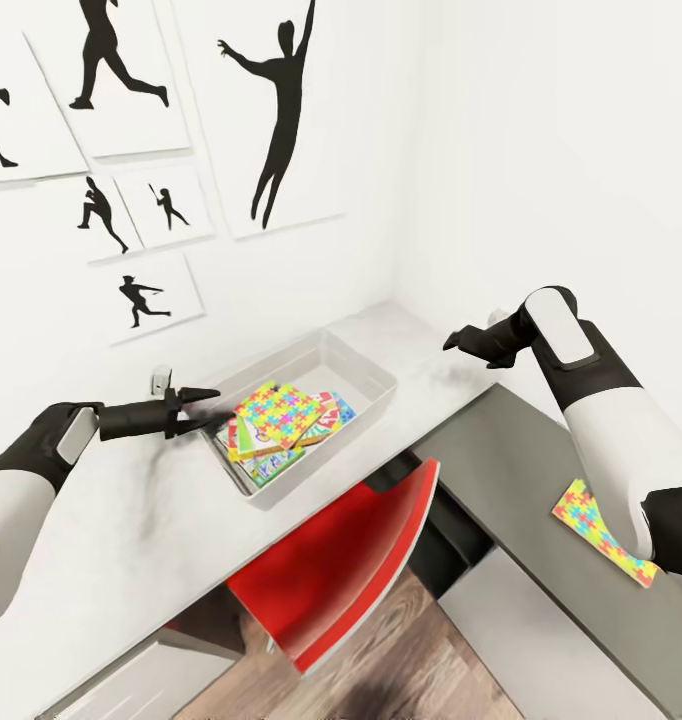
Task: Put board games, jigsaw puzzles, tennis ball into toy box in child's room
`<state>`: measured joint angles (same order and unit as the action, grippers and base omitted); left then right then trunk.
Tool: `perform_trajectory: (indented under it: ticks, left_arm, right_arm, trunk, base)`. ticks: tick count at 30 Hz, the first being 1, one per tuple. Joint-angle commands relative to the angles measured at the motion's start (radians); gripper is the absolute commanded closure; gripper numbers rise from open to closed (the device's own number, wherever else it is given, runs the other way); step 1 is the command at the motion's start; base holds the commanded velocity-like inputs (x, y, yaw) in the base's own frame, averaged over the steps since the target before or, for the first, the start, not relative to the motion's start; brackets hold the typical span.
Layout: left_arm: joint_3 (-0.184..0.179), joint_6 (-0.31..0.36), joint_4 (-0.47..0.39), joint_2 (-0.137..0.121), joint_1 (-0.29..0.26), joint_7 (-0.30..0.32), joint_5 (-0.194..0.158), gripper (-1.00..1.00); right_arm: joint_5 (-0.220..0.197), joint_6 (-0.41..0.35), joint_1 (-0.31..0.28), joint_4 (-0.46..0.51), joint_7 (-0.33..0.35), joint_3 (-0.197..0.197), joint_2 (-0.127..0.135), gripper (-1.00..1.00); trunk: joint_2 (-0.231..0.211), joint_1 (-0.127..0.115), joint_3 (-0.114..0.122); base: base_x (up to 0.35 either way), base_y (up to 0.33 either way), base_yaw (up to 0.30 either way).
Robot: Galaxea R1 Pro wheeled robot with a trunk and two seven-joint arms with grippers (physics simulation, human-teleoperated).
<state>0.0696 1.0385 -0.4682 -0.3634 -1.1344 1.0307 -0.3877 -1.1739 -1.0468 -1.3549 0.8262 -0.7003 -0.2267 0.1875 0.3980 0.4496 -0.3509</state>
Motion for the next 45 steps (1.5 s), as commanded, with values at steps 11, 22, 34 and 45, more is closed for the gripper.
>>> perform_trajectory:
  ticks: [11, 22, 34, 45]
  left_arm:
    - [0.002, 0.0, 0.0, -0.002, -0.001, 0.004, 0.004, -1.0]
    - [0.002, 0.0, 0.0, -0.003, -0.001, 0.003, 0.004, -1.0]
    - [0.004, 0.0, 0.0, -0.003, -0.001, 0.005, 0.004, -1.0]
    - [0.004, 0.0, 0.0, -0.003, -0.001, 0.005, 0.004, -1.0]
  right_arm:
    - [-0.01, 0.0, -0.001, -0.004, -0.01, -0.003, 0.001, -1.0]
    - [-0.009, 0.003, -0.001, -0.004, -0.01, -0.003, 0.002, -1.0]
    - [-0.009, 0.007, -0.001, -0.002, -0.01, -0.005, 0.001, -1.0]
    - [-0.009, 0.007, -0.001, -0.003, -0.01, -0.005, 0.001, -1.0]
  trunk:
    - [0.002, 0.0, -0.002]
    - [0.002, 0.0, 0.003]
    - [0.002, 0.0, 0.022]
    - [0.002, 0.0, 0.04]
  base:
    - [-0.166, 0.042, -0.088]
    - [-0.038, 0.057, -0.171]
    - [-0.001, 0.003, -0.007]
    - [0.0, 0.0, 0.0]
